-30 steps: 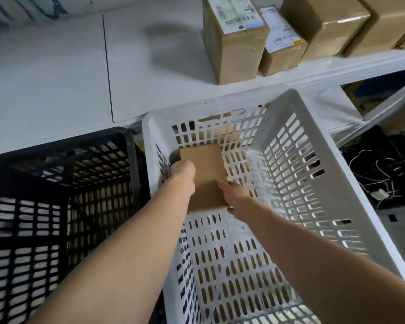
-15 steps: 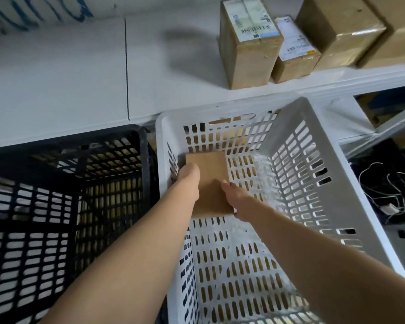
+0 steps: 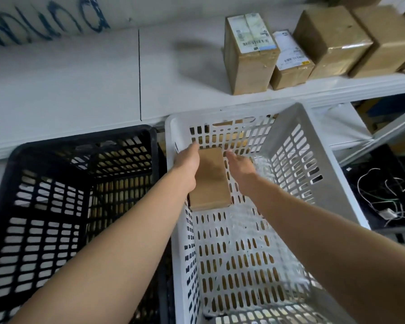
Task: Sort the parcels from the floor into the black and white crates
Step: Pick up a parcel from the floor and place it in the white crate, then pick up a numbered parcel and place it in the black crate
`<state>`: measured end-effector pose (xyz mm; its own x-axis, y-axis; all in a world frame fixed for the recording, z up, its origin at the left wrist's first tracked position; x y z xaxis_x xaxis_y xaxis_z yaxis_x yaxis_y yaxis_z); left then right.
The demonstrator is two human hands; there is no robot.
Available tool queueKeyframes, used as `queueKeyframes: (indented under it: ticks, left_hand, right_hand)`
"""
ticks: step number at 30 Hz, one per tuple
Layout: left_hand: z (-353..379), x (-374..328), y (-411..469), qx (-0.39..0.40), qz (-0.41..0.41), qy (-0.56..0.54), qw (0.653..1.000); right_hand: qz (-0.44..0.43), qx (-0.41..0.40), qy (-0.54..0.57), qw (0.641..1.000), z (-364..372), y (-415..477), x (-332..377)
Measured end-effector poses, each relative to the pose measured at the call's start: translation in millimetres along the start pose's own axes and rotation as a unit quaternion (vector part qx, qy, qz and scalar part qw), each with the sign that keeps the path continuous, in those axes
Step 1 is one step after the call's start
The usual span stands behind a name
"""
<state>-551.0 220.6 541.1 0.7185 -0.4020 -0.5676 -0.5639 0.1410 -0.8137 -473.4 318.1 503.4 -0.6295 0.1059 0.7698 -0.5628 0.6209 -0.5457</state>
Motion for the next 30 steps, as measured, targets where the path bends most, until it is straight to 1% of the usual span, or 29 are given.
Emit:
queueKeyframes:
  ticks: [2,4,6,7,9,11,12,14,17,20,21,23,25,27,30]
  left_hand:
    - [-1,-17,-26,0.046,0.058,0.024,0.997]
    - [-2,-34,-56,0.077,0.147,0.034,0.985]
    - [-4,-49,-89,0.107,0.229,0.06,0.966]
    - [-5,-54,-108,0.124,0.271,0.056,0.953]
    - [-9,-63,-141,0.141,0.329,0.046,0.933]
    - [-16,-34,-228,0.281,0.396,0.108,0.867]
    - [-17,-34,-233,0.286,0.409,0.106,0.86]
    - [-14,-4,-281,0.369,0.427,0.139,0.814]
    - [-19,-5,-291,0.384,0.452,0.117,0.797]
    - [-19,-9,-305,0.381,0.467,0.101,0.792]
    - [-16,-1,-318,0.399,0.465,0.107,0.783]
    - [0,40,-359,0.487,0.442,0.144,0.739]
    - [15,87,-393,0.552,0.415,0.172,0.703]
    - [27,135,-418,0.59,0.388,0.198,0.68]
    - [33,202,-446,0.633,0.333,0.237,0.658]
  right_hand:
    - [-0.029,-0.031,0.05,0.998,-13,-18,26]
    - [-0.084,-0.059,0.11,0.989,-26,-39,50]
    - [-0.121,-0.087,0.146,0.978,-40,-74,72]
    - [-0.134,-0.096,0.158,0.974,-49,-96,83]
    - [-0.164,-0.109,0.187,0.962,-63,-134,102]
    - [-0.205,-0.245,0.257,0.912,-88,-246,87]
    - [-0.218,-0.242,0.263,0.908,-91,-249,92]
    - [-0.248,-0.333,0.283,0.864,-108,-307,64]
    - [-0.252,-0.337,0.278,0.863,-110,-312,65]
    - [-0.253,-0.35,0.256,0.865,-109,-331,72]
    - [-0.25,-0.374,0.244,0.859,-114,-350,65]
    - [-0.234,-0.465,0.247,0.817,-128,-409,30]
    - [-0.207,-0.532,0.231,0.788,-137,-461,-11]
    - [-0.174,-0.576,0.234,0.764,-140,-508,-53]
    - [-0.119,-0.634,0.251,0.722,-138,-569,-108]
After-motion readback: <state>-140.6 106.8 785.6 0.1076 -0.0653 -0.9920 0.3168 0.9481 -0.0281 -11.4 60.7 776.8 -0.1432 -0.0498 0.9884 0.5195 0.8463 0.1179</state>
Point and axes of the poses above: each hand's wrist, its own y-axis towards the middle knuckle, its own z-axis out of the palm, x = y × z, the point moved 1 cm from there along y, towards the middle knuckle, and after that the axes turned 6 degrees about -z, right-handed, at the moved point
